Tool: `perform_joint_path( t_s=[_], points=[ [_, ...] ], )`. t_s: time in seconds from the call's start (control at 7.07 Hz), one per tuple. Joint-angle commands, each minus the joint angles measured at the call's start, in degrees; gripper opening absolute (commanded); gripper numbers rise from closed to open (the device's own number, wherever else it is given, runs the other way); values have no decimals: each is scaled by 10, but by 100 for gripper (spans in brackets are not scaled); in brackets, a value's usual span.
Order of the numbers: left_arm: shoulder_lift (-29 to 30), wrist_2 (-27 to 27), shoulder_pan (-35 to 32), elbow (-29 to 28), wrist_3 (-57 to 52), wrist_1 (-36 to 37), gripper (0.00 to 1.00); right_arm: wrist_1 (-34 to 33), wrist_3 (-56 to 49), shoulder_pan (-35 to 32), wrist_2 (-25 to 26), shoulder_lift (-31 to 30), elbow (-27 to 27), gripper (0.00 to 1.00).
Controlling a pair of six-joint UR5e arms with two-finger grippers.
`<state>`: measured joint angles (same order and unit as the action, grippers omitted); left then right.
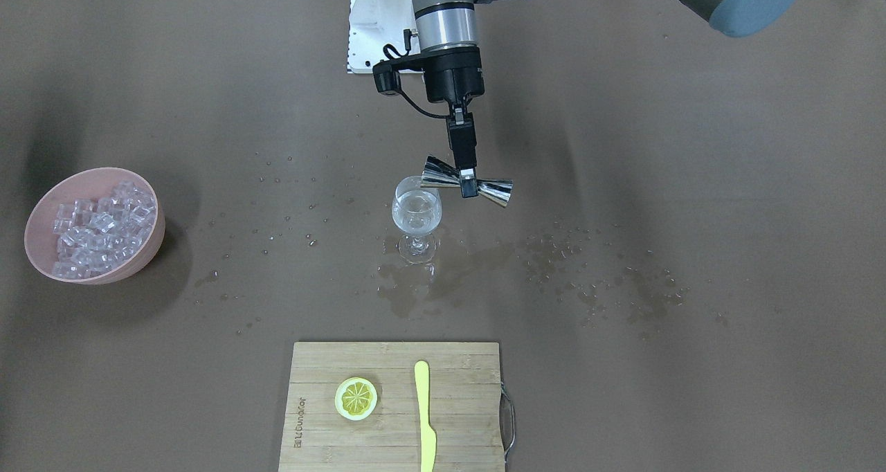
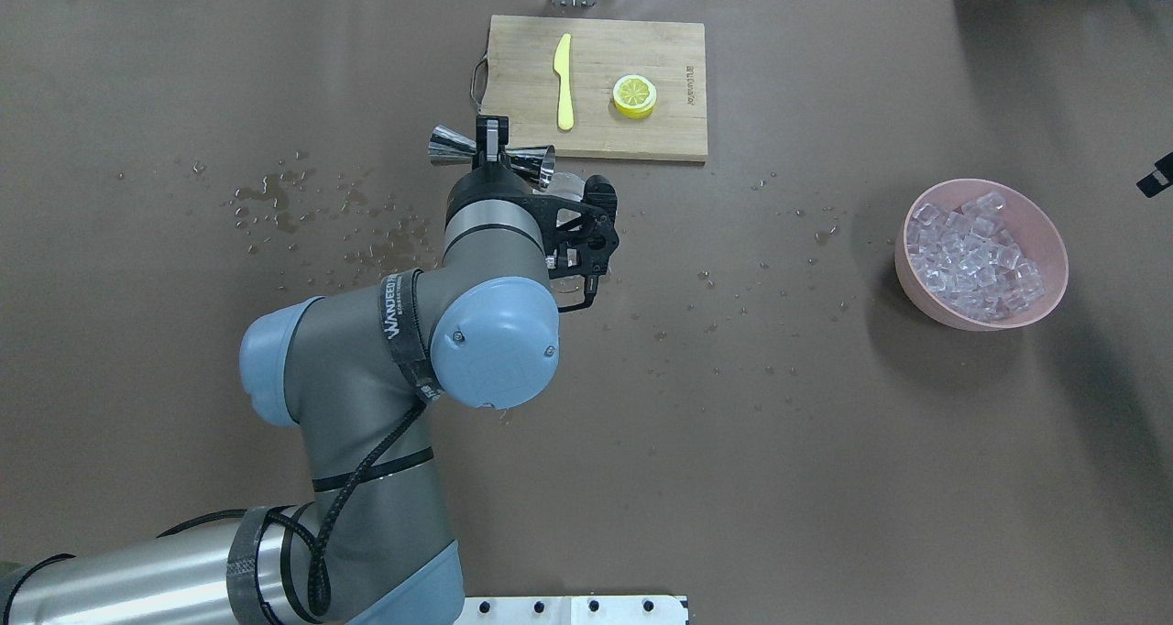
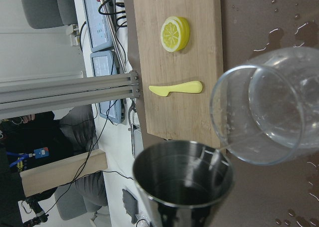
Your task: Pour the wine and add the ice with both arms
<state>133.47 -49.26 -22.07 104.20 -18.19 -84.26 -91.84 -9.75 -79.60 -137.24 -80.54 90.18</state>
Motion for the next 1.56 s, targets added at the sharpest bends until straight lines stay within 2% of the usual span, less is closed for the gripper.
perform_joint_path(
  t_s=[0.0,0.14,0.28,0.42,0.57,0.71,0.99,1.13,1.27,1.41],
  points=[
    [-49,-4,-10,-2,116,-155,0,0,1,1,0,9,4,100],
    [-79,-27,-31,-3,156,-256,0,0,0,1,0,12,1,100],
    [-121,-58,-56,-2,242,-311,0,0,0,1,0,13,2,100],
    [-154,-74,-67,-5,324,-381,0,0,0,1,-1,13,5,100],
    [-171,-78,-69,-7,424,-417,0,0,0,9,-3,14,5,100],
    [-171,-80,-76,-22,521,-419,0,0,0,13,-3,23,2,100],
    [-176,-93,-109,-68,624,-421,0,0,0,23,-4,25,9,100],
    [-217,-132,-131,-64,652,-441,0,0,0,27,-3,25,15,100],
    [-297,-142,-152,-69,652,-550,0,0,0,28,-4,25,14,100],
    [-338,-185,-175,-104,652,-635,0,0,0,30,-4,24,15,100]
  ],
)
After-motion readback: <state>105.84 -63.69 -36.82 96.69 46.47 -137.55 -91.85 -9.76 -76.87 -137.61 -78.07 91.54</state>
